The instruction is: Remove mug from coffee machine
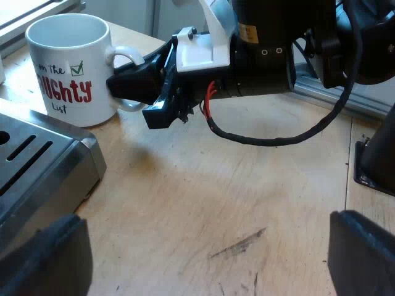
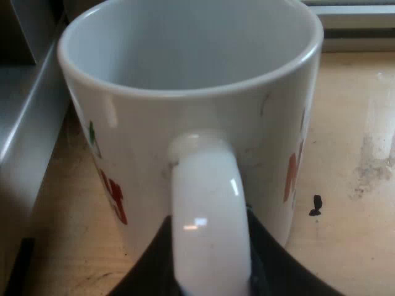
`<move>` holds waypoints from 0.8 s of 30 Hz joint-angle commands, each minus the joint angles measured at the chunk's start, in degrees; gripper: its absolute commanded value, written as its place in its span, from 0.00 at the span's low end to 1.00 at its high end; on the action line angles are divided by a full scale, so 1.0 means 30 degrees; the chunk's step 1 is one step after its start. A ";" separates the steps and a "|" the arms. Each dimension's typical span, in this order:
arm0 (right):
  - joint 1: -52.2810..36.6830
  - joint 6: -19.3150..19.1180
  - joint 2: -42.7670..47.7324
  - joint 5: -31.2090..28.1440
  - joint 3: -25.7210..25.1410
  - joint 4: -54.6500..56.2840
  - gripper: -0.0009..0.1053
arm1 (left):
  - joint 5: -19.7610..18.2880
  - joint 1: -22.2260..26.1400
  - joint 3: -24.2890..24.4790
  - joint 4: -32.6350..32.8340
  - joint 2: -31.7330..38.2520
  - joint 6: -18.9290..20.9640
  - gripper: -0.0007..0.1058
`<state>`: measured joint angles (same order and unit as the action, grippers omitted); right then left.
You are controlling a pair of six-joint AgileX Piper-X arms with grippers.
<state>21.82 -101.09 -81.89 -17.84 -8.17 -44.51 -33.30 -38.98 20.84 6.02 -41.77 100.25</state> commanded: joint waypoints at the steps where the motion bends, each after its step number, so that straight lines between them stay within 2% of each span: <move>1: -0.0110 -0.0252 0.0128 -0.0114 -0.0203 -0.0661 0.01 | 0.0034 -0.0062 0.0109 -0.0378 0.0037 0.0052 0.75; 5: -0.0110 -0.0252 0.0128 -0.0114 -0.0203 -0.0661 0.01 | 0.0034 -0.0062 0.0109 -0.0378 0.0037 0.0052 0.75; 6: -0.0110 -0.0252 0.0128 -0.0114 -0.0203 -0.0613 0.04 | 0.0034 -0.0062 0.0109 -0.0378 0.0037 0.0052 0.75; 8: -0.0110 -0.0252 0.0190 -0.0045 -0.0203 -0.0518 0.13 | 0.0034 -0.0062 0.0109 -0.0378 0.0037 0.0052 0.75; 10: -0.0110 -0.0201 0.0503 0.0373 -0.0203 0.0102 0.34 | 0.0034 -0.0062 0.0109 -0.0378 0.0037 0.0052 0.75; 13: -0.0110 -0.0075 0.0898 0.0484 -0.0203 0.1032 0.51 | 0.0034 -0.0062 0.0109 -0.0378 0.0037 0.0052 0.75; 15: -0.0110 -0.0075 0.0945 0.0484 -0.0203 0.1132 0.51 | 0.0034 -0.0062 0.0109 -0.0378 0.0037 0.0052 0.75; 16: -0.0110 -0.0080 0.1372 0.0483 -0.0203 0.2279 0.55 | 0.0034 -0.0062 0.0109 -0.0378 0.0037 0.0052 0.75; 19: -0.0110 0.0685 0.3060 0.0529 -0.0203 0.6030 0.55 | 0.0034 -0.0062 0.0109 -0.0378 0.0037 0.0052 0.75; 21: -0.0110 0.0952 0.3441 0.0663 -0.0203 0.6778 0.55 | 0.0034 -0.0062 0.0109 -0.0378 0.0037 0.0086 0.75; 22: -0.0110 0.1186 0.4730 0.1357 -0.0203 0.8988 0.55 | 0.0034 -0.0062 0.0109 -0.0378 0.0037 0.0255 0.75; 24: -0.0110 0.1178 0.5809 0.1804 -0.0203 1.0319 0.55 | 0.0034 -0.0062 0.0109 -0.0378 0.0037 0.0824 0.75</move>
<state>21.82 -97.92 -66.24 -13.92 -8.41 -18.39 -33.30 -38.98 20.84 5.94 -41.77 101.10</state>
